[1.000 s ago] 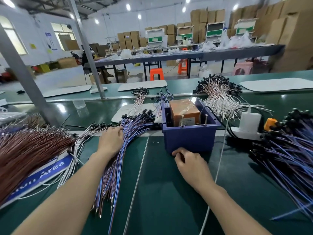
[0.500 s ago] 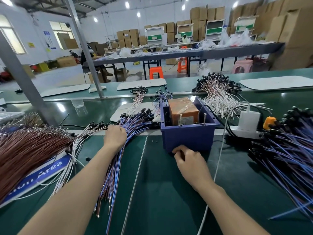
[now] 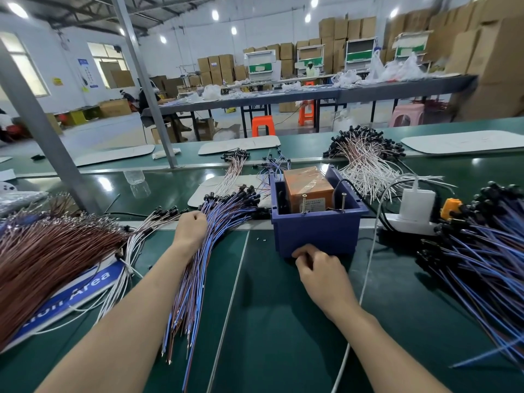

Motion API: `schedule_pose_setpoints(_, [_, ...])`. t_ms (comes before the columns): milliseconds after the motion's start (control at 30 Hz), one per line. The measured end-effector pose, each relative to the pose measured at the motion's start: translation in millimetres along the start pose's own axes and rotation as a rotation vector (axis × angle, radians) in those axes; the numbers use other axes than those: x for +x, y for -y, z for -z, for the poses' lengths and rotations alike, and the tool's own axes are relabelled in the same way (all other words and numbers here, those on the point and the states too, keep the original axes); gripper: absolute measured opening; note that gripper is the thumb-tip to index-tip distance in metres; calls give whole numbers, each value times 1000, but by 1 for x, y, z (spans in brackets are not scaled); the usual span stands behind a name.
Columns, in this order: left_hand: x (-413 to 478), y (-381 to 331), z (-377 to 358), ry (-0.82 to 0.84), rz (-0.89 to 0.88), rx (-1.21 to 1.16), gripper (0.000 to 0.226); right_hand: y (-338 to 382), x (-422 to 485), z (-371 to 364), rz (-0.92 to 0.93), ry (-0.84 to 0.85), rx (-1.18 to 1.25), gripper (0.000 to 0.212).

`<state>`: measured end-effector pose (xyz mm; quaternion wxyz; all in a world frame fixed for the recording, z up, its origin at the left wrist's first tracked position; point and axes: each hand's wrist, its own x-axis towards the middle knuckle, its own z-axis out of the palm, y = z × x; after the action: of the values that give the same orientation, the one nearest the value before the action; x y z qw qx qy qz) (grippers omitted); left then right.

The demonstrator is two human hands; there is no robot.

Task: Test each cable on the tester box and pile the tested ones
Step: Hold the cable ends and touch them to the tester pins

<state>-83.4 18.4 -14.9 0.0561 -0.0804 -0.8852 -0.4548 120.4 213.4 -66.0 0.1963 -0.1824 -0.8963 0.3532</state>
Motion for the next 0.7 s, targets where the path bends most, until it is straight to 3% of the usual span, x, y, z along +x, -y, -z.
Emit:
schedule_pose_setpoints(133, [4,5,4,-84,20,-151,39,0,1,0,-1,-8,6,17])
schedule_pose_setpoints(200, [5,4,7,-115,77,-301,26,0,1,0,-3,-11,5,17])
schedule_pose_setpoints(333, [11,7,11,-71,187,-426,22,0,0,0,0,-16,11,17])
schedule_pose_setpoints(433, [18,10,12,27,173,-256,16,0,0,0,1,-14,7,16])
schedule_pose_setpoints(600, [25,8,8,92,7,310,20,-2,2,-1,0,-23,5,16])
schedule_pose_setpoints(700, [26,4,2,90,20,423,23,-2,3,-2,2,-34,6,15])
